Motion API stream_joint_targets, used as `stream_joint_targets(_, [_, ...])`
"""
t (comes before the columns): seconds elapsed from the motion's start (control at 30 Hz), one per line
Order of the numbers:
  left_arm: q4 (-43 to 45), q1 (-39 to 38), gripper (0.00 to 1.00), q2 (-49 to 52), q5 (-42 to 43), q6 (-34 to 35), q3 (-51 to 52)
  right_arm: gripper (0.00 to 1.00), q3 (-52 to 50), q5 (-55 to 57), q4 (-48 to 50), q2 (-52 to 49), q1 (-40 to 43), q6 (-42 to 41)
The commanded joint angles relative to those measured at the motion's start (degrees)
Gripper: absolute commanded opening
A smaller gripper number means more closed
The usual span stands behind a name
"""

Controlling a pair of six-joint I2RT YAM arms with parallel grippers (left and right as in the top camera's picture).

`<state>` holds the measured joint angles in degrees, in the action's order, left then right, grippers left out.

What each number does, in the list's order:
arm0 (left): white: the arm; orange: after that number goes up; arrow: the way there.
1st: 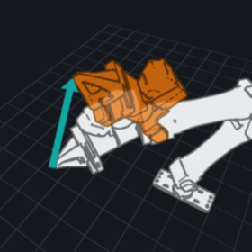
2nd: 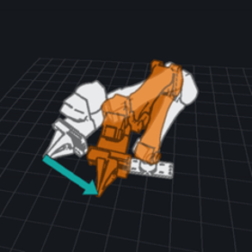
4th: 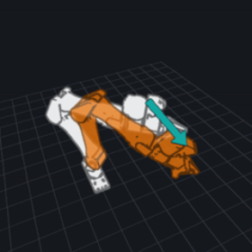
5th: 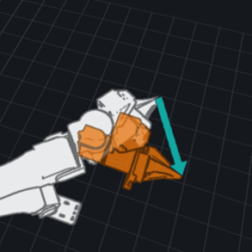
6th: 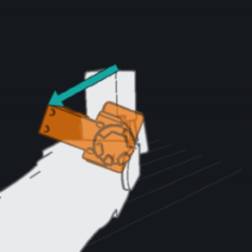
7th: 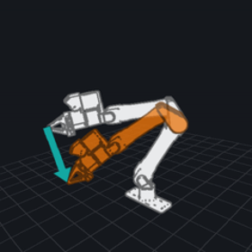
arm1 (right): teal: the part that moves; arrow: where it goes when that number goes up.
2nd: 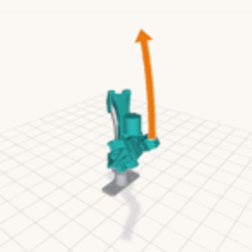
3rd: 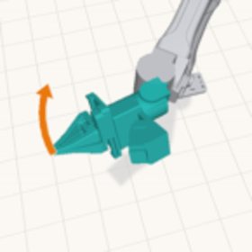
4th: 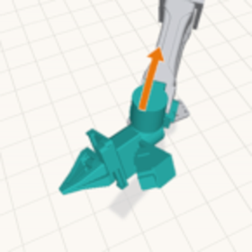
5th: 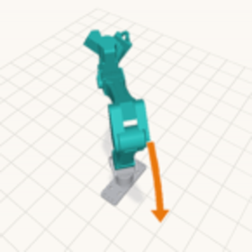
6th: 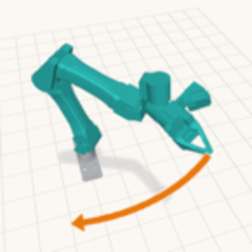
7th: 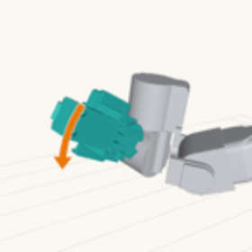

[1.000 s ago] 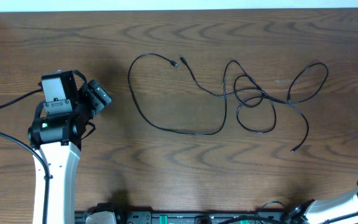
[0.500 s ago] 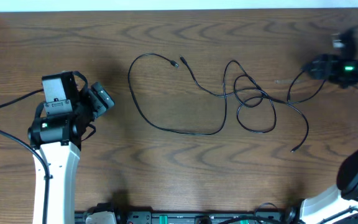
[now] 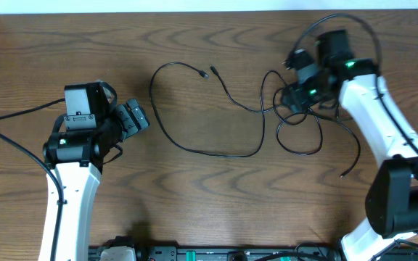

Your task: Untangle cables

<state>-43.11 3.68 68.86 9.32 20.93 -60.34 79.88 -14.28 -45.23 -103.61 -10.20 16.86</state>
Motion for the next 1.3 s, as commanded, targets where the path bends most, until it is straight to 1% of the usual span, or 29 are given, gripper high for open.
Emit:
stream_joint_targets(0.0, [-0.2, -0.1, 0.96, 0.4, 0.5, -0.8, 0.1, 0.61, -4.6, 2.8, 3.9, -0.7, -3.5, -1.3])
stream_joint_targets(0.07, [-0.2, -0.1, 0.96, 0.4, 0.5, -0.8, 0.1, 0.61, -7.2, 4.1, 7.2, -0.7, -5.1, -2.4])
stream_joint_targets(0.17, [-0.2, -0.1, 0.96, 0.4, 0.5, -0.8, 0.1, 0.59, -10.5, 5.7, 11.0, -0.7, -6.9, -3.8])
stream_joint_targets(0.3, [-0.2, -0.1, 0.96, 0.4, 0.5, -0.8, 0.1, 0.49, -14.4, 10.3, 15.3, -0.7, -8.3, -7.0])
stream_joint_targets(0.43, [-0.2, -0.1, 0.96, 0.4, 0.5, -0.7, 0.1, 0.44, -16.5, 13.6, 17.9, -0.7, -8.3, -9.6])
stream_joint_targets(0.53, [-0.2, -0.1, 0.96, 0.4, 0.6, -0.7, 0.1, 0.37, -17.9, 14.1, 20.5, -0.7, -8.3, -12.2])
stream_joint_targets(0.6, [-0.2, -0.1, 0.96, 0.4, 0.6, -0.7, 0.1, 0.32, -19.1, 14.1, 22.3, -0.7, -8.3, -13.2])
stream_joint_targets(0.73, [-0.2, -0.1, 0.96, 0.4, 0.6, -0.7, 0.1, 0.25, -21.2, 13.8, 24.3, -0.7, -8.4, -14.1])
stream_joint_targets(0.77, [-0.2, -0.1, 0.96, 0.4, 0.6, -0.7, 0.1, 0.2, -21.4, 13.7, 24.3, -0.7, -8.4, -14.3])
stream_joint_targets(0.8, [-0.2, -0.1, 0.96, 0.4, 0.6, -0.7, 0.1, 0.09, -21.4, 13.7, 24.3, -0.7, -8.5, -14.3])
stream_joint_targets(0.87, [-0.2, -0.1, 0.96, 0.4, 0.6, -0.7, 0.1, 0.01, -21.3, 13.6, 24.5, -0.5, -8.6, -15.2])
stream_joint_targets(0.93, [-0.2, -0.1, 0.96, 0.4, 0.6, -0.7, 0.1, 0.01, -20.7, 11.3, 24.6, 0.1, -8.5, -16.2])
stream_joint_targets(1.07, [-0.1, -0.1, 0.96, 0.4, 0.6, -0.7, 0.1, 0.01, -15.8, -2.3, 24.5, 3.3, -8.3, -16.1])
stream_joint_targets(1.1, [-0.1, -0.1, 0.96, 0.4, 0.6, -0.7, 0.1, 0.01, -11.3, -10.3, 24.5, 5.6, -7.8, -16.2])
stream_joint_targets(1.17, [-0.1, -0.1, 0.96, 0.4, 0.6, -0.7, 0.1, 0.01, -6.1, -15.9, 24.2, 8.0, -7.3, -16.2])
stream_joint_targets(1.27, [-0.1, -0.1, 0.96, 0.4, 0.6, -0.7, 0.1, 0.01, 1.3, -17.6, 22.8, 11.0, -7.3, -16.2])
